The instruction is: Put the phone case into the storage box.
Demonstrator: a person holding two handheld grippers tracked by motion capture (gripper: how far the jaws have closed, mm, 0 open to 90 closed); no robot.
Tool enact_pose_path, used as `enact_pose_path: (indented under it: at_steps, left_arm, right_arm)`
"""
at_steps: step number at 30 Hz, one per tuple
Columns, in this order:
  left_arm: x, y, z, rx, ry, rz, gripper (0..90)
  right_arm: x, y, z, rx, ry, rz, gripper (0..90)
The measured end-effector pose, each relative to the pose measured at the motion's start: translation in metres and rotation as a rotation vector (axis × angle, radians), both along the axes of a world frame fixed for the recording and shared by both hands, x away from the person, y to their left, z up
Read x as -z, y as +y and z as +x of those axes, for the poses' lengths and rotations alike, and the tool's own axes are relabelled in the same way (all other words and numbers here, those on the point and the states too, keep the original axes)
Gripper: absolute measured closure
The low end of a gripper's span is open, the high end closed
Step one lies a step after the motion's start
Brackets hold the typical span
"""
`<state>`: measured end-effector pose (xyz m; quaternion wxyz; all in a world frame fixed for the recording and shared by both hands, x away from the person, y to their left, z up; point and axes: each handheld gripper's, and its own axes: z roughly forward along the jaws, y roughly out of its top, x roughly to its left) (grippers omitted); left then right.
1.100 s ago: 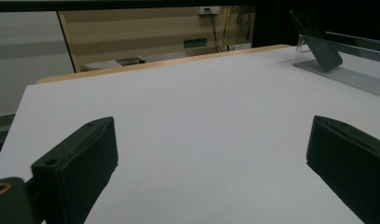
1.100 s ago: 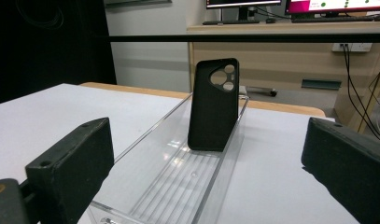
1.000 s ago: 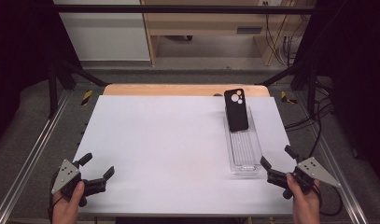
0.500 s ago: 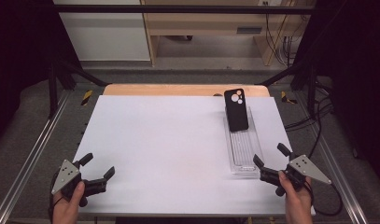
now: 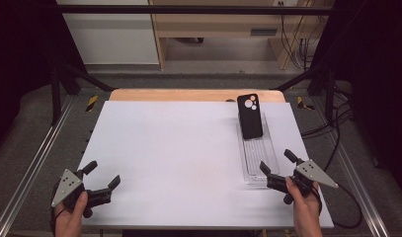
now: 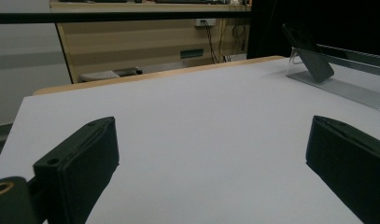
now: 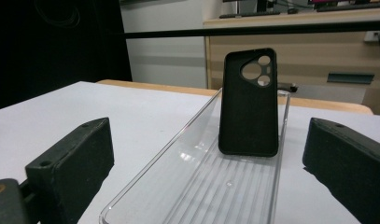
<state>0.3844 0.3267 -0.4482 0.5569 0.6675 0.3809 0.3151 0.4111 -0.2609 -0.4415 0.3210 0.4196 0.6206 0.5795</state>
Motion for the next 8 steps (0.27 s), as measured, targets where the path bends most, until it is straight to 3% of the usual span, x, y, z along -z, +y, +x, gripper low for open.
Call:
enact_pose_path:
  at_steps: [3,8]
  left_arm:
    - [0.0002,-0.0017,0.0004,0.008,0.001,-0.004,2.7]
    - [0.0002,-0.0028,0.0014,0.015,0.003,-0.002,2.6]
  right_arm:
    - [0.0016,0.0020,0.0005,-0.003,0.007,-0.026,2.5]
    - [0.0039,-0.0015,-0.0070,0.008,0.010,-0.023,2.6]
